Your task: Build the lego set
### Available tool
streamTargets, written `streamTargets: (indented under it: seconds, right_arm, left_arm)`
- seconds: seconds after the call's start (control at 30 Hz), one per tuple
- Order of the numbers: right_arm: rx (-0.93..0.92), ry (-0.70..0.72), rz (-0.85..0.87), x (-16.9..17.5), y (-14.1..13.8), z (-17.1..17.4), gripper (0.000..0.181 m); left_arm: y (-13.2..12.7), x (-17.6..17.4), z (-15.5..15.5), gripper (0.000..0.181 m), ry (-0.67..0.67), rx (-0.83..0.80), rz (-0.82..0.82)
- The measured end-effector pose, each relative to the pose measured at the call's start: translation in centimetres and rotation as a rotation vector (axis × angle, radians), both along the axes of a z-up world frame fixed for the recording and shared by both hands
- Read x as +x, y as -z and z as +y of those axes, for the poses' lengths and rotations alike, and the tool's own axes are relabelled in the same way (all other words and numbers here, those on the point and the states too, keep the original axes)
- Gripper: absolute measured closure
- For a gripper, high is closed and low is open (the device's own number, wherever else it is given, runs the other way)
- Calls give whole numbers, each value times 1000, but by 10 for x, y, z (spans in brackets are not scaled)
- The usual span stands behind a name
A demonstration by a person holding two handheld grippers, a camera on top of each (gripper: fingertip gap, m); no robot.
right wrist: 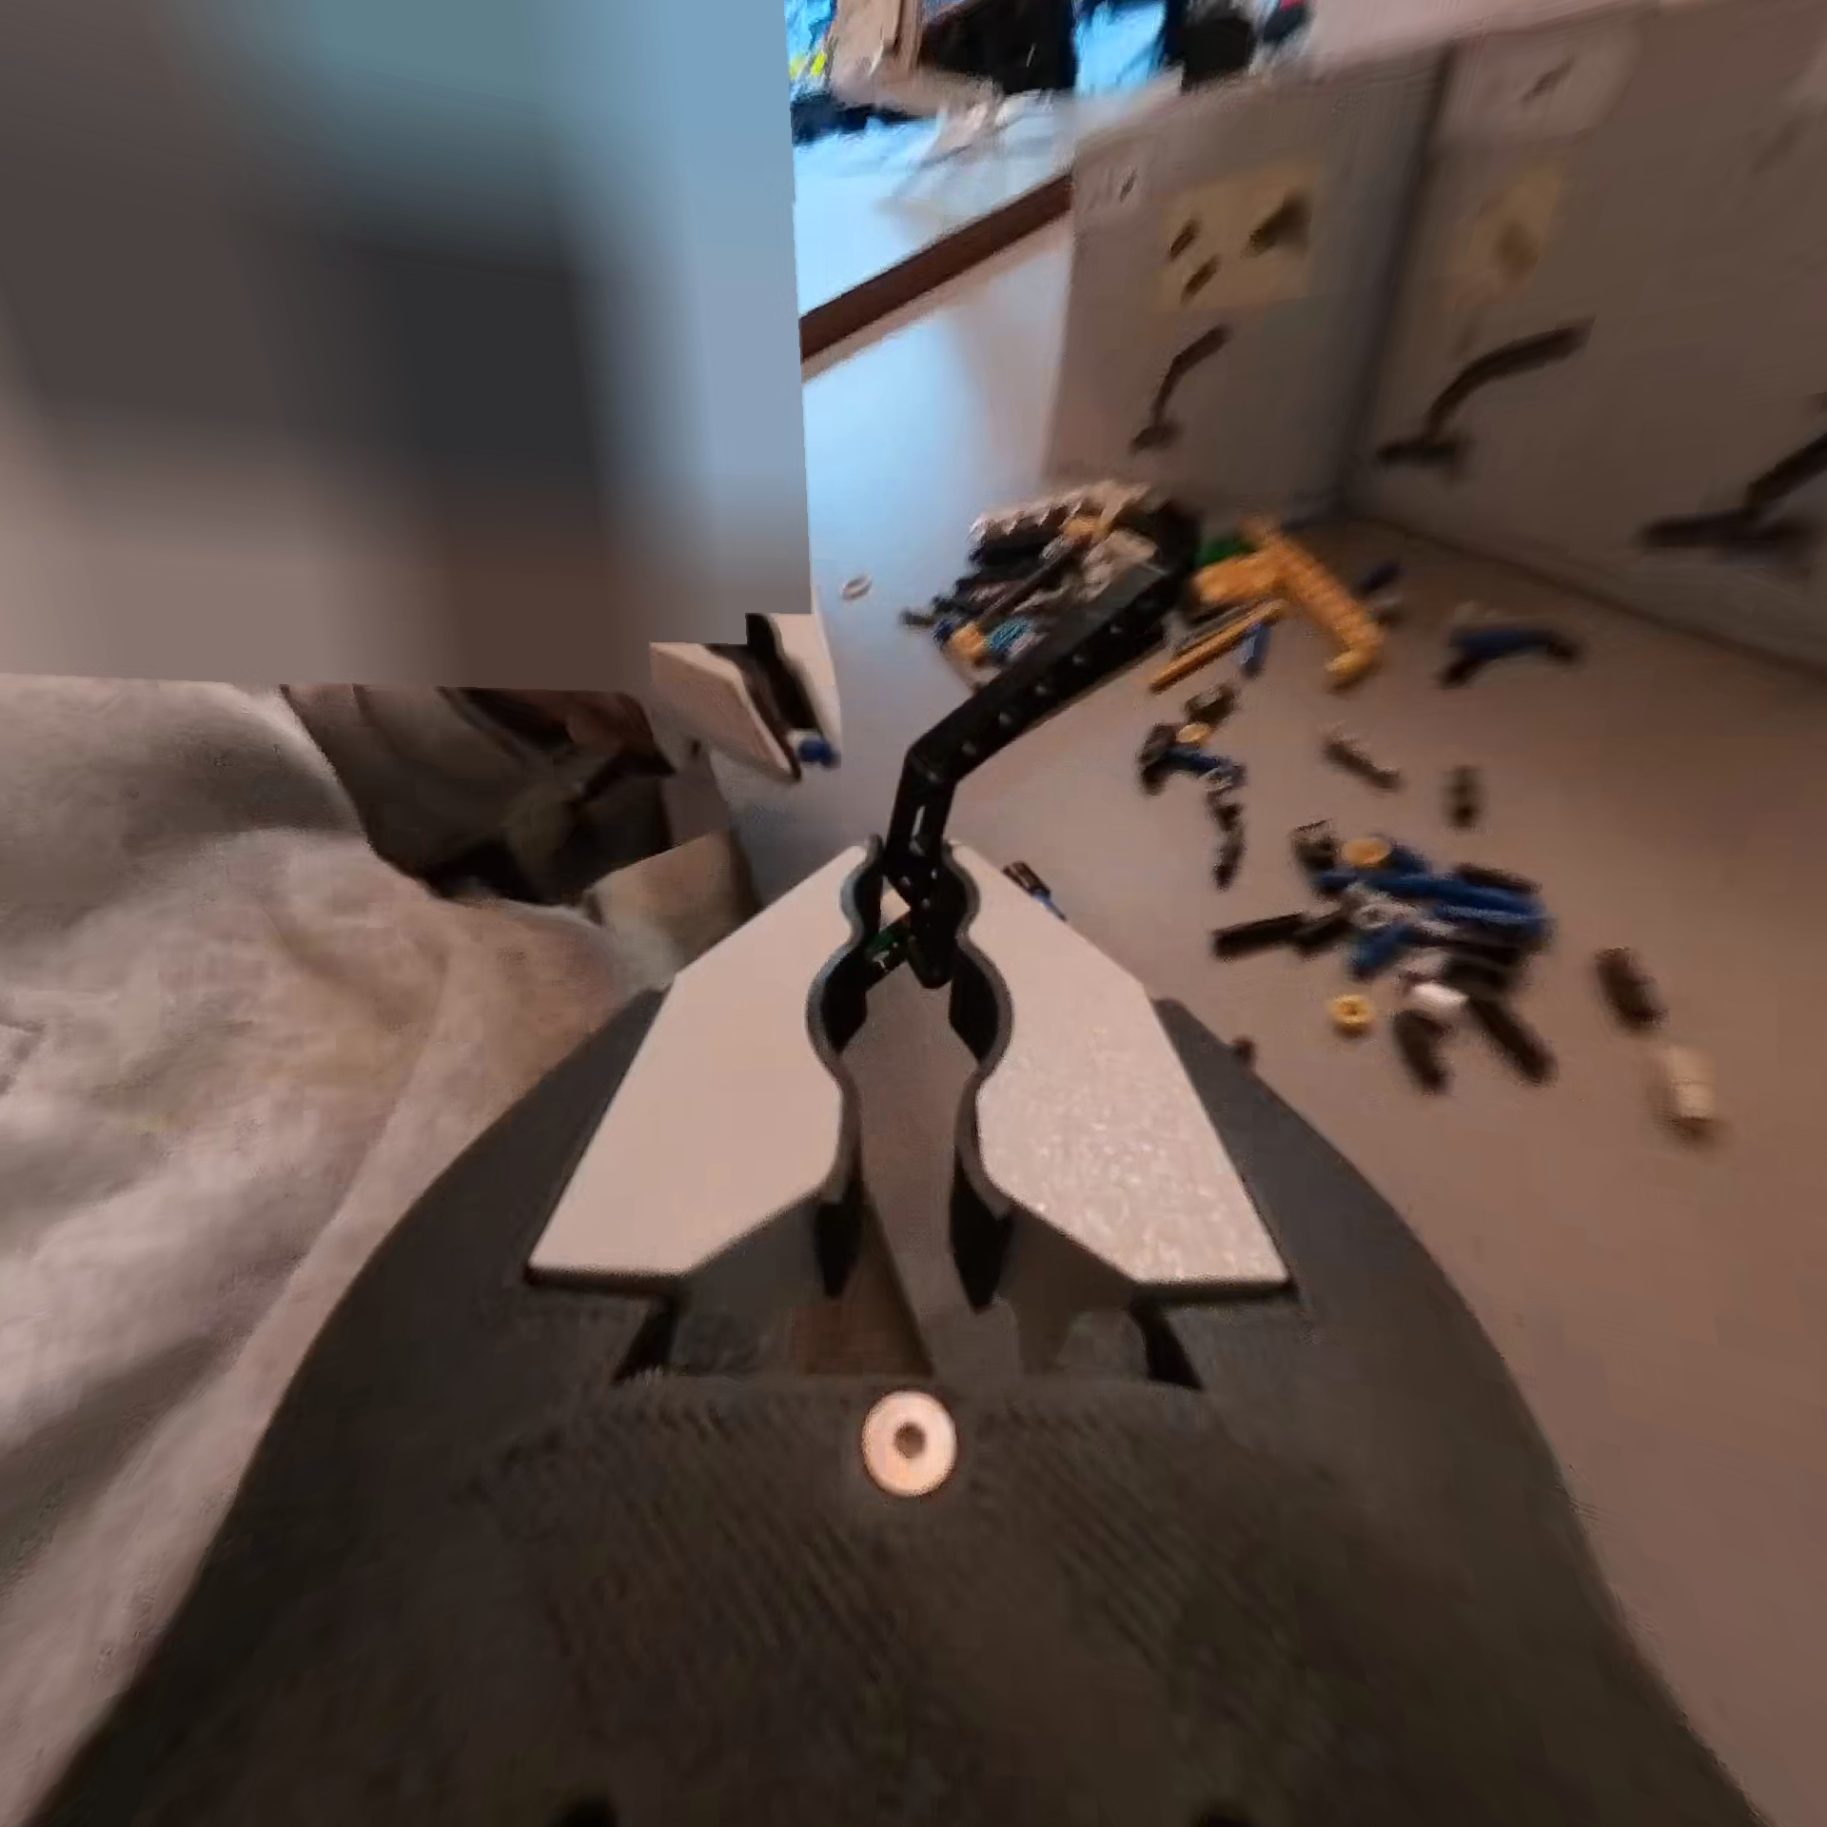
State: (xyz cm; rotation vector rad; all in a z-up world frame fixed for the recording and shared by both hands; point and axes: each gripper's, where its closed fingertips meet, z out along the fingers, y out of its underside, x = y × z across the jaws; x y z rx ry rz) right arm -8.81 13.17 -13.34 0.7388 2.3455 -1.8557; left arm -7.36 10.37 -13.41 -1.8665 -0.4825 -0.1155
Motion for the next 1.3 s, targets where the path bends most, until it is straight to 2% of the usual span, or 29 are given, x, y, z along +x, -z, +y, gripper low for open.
streamTargets:
  seconds: [0.1, 0.17, 0.27, 0.43, 0.63, 1.03, 1.3]
  right_arm:
    - [-56, -23, -204, 4, 9, -14, 174]
    - [-105, -34, -306, 7, 10, -20, 174]
    - [-41, -52, -333, 14, 20, -24, 174]
    - [-112, -104, -402, 22, 16, -31, 174]
    - [-79, -96, -378, 22, 21, -29, 174]
    - [180, -43, -261, 20, 40, -36, 173]
    - [217, -48, -264, 17, 45, -37, 172]
  left_arm:
    - [-13, 3, -3, 176, 12, -77, 49]
    - [-7, -1, -8, 176, -3, -192, 120]
    - [9, -3, -12, 176, -3, -298, 195]
    - [13, 6, -4, 176, 51, -211, 48]
    - [14, 0, -6, 176, 32, -168, 0]
    - [29, -4, -7, 176, 32, -224, 46]
    - [34, -6, -9, 176, 28, -235, 62]
